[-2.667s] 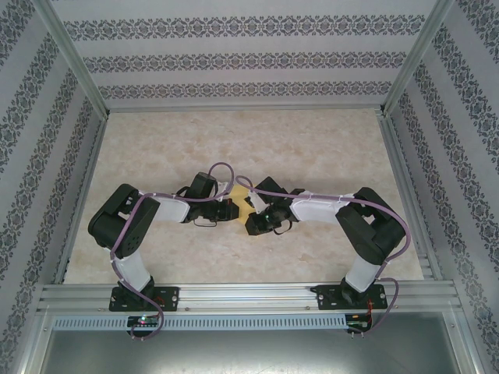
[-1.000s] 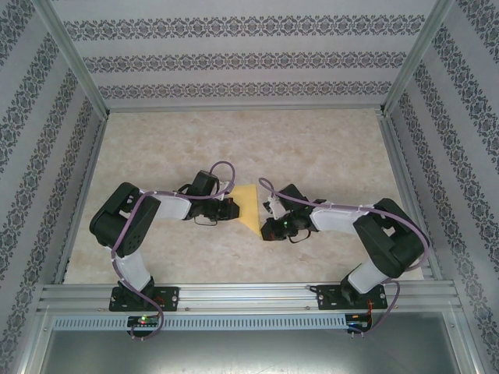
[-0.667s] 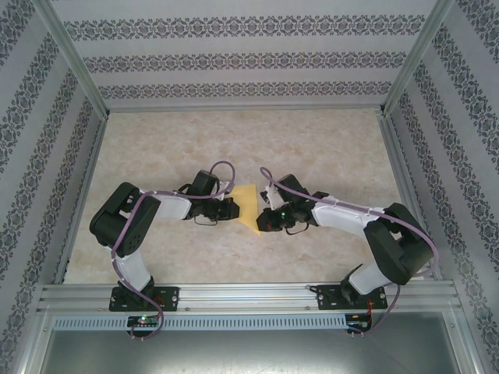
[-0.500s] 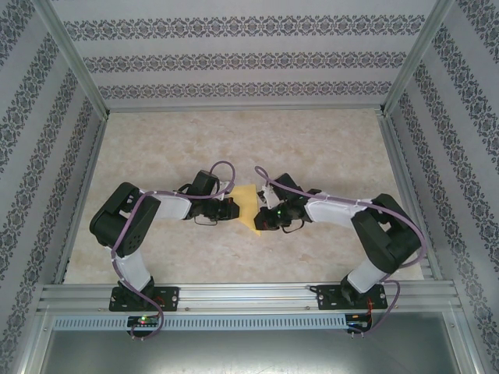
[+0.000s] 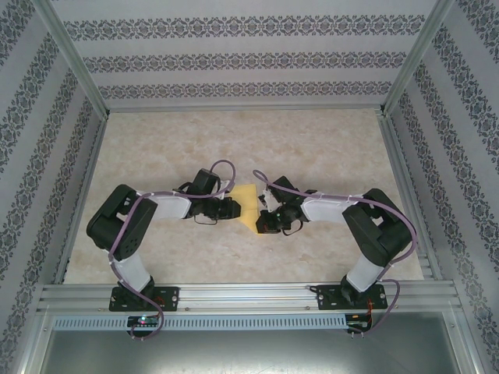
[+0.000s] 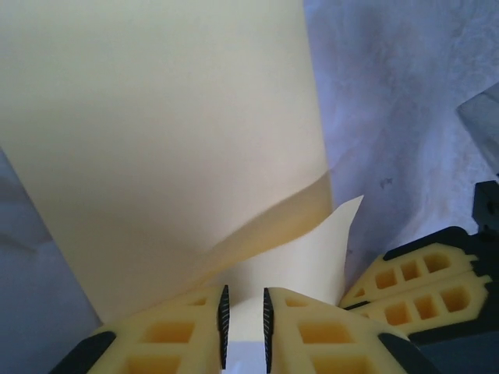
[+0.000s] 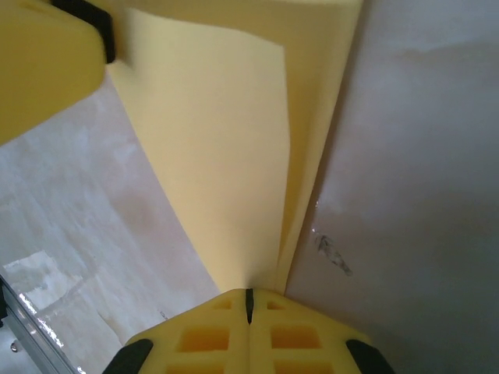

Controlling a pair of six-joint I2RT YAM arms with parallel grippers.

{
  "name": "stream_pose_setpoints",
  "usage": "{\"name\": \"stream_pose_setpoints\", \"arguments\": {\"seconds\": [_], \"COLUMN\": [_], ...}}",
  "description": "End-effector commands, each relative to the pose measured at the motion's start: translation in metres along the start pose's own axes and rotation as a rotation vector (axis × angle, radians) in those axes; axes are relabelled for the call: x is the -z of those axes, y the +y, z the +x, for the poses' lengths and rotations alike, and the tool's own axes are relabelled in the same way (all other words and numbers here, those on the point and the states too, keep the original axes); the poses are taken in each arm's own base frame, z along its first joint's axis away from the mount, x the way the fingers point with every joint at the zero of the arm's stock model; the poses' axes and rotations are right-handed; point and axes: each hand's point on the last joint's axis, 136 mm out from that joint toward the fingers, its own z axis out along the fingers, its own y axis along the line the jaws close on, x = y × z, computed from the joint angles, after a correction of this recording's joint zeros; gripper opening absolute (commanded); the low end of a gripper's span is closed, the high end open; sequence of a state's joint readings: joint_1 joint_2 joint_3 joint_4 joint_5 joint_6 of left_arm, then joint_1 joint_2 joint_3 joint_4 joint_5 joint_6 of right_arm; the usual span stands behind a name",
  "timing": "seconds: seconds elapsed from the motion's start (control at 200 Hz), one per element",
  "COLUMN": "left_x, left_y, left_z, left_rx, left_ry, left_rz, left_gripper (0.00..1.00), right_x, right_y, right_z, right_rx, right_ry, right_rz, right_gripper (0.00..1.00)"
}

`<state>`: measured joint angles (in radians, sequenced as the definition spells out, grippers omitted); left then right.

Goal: Fold a paper plane with a square sheet of paper (fold left side to right side)
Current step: Third fold the triangle at the center of the table.

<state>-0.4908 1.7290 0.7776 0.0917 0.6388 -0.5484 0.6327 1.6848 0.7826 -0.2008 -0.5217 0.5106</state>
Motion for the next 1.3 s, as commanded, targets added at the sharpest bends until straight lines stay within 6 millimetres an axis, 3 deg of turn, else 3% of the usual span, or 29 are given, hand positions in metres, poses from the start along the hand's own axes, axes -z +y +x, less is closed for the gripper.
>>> {"name": "stream_pose_setpoints", "arguments": {"seconds": [0.0, 0.255, 0.51, 0.854, 1.069, 1.294], "left_x": [0.013, -0.001, -0.025, -0.039, -0.038, -0.028], "left_y": [-0.022, -0.042, -0.053, -0.029, -0.009, 0.009], "left_z": [-0.002, 0.026, 0.027, 0.028, 0.031, 0.016], "left_rx": [-0.08, -0.122, -0.132, -0.119, -0.126, -0.135], "left_ry": [-0.015, 0.04, 0.044, 0.043, 0.04, 0.005], "left_rz": [-0.009, 0.015, 0.065, -0.006, -0.1, -0.181], "left_gripper": [0.22, 0.12, 0.09, 0.08, 0.07, 0.07], "right_x": [-0.01, -0.012, -0.011, -0.01, -0.009, -0.008], "right_y": [-0.034, -0.039, -0.039, -0.038, -0.044, -0.048], "right_z": [0.022, 0.025, 0.026, 0.026, 0.031, 0.033], "right_rx": [-0.058, -0.054, -0.053, -0.046, -0.049, -0.055], "right_ry": [0.076, 0.098, 0.105, 0.111, 0.128, 0.133], "right_rz": [0.137, 0.162, 0.173, 0.185, 0.211, 0.228], "right_gripper": [0.0, 0.0, 0.0, 0.0, 0.0, 0.0]}}
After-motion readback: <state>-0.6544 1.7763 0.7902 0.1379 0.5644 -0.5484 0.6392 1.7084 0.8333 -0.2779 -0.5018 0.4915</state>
